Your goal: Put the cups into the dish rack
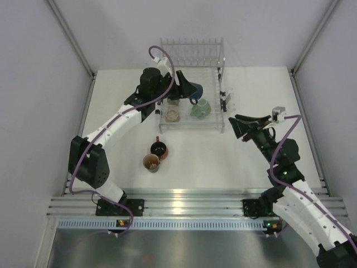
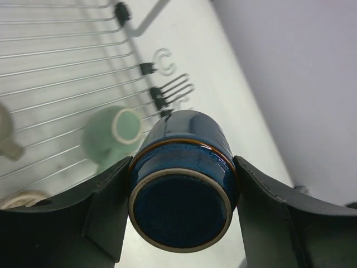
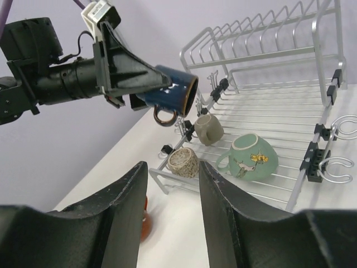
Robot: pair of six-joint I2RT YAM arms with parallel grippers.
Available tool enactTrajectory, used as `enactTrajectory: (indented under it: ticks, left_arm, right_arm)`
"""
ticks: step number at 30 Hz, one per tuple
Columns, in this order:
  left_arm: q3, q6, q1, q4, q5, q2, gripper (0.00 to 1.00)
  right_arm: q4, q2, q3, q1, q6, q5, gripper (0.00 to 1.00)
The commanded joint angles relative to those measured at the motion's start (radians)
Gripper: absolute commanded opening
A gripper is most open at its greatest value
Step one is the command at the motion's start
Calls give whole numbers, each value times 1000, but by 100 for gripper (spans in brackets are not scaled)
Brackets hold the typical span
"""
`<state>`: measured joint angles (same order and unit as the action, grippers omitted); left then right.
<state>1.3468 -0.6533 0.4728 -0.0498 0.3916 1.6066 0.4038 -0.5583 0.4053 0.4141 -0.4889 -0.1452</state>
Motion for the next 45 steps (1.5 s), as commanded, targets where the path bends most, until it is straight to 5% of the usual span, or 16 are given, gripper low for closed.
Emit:
enactTrajectory:
  ticks: [1,8,19,45]
  left_arm:
    - [75,205,23,134,-212,-4,0]
    - [262,319,44,188,-416,148,0]
    - [600,465,46,306,-534,430,0]
    - [601,544,46,415,-514,556,0]
  right_arm:
    - [3,3,15,-23,19,10,42]
    - [-3,1,12,-40,21,7,43]
    - [47,-60,-11,-87,15,-40,43]
    - [196,-140,-76,-258,-80,-203,43]
